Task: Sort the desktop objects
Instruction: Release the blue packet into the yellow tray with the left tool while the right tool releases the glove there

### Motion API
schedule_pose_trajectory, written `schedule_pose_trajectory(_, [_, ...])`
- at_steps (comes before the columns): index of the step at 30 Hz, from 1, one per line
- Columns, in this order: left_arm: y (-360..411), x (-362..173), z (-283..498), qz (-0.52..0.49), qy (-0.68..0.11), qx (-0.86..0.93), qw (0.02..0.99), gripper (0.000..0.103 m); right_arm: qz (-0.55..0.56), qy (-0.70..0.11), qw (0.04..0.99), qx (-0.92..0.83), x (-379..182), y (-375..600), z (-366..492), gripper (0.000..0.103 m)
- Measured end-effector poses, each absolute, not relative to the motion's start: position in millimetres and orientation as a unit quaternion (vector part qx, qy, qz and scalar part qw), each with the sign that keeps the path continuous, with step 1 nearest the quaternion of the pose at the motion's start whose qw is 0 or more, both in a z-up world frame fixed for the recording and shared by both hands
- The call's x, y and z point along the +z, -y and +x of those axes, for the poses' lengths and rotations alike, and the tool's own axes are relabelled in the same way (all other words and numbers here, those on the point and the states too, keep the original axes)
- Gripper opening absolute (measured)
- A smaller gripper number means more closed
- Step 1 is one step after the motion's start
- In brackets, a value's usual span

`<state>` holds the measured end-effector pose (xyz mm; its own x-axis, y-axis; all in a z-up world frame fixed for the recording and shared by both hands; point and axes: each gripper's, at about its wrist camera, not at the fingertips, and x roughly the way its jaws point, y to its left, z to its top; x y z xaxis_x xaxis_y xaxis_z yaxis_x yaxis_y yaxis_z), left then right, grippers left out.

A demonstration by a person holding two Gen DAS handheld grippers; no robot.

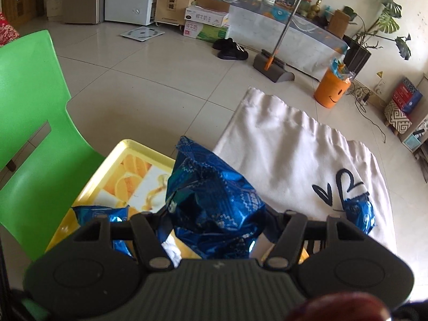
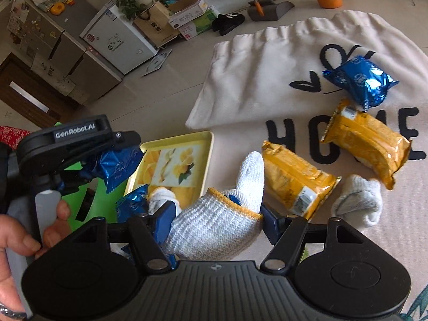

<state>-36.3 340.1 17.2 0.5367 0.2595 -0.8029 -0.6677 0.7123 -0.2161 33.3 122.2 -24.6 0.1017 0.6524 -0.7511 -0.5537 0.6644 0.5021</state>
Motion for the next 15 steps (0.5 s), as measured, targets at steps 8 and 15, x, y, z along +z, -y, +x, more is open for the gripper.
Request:
schedule_pose_trajectory(8, [-385.6,9.8,-43.4,-0.253,-0.389,0.326,0.823,0.061,0.057,-0.561,0.701,0.437,-55.4,-168.4,14.0,0.068])
schedule_pose_trajectory(15, [-412.0,-15.7,-44.4,-0.282,-0.399,0.336,0.805,0.061,0.065,-0.551,0.709,0.434,-67.0,-200.6,16.2,0.068])
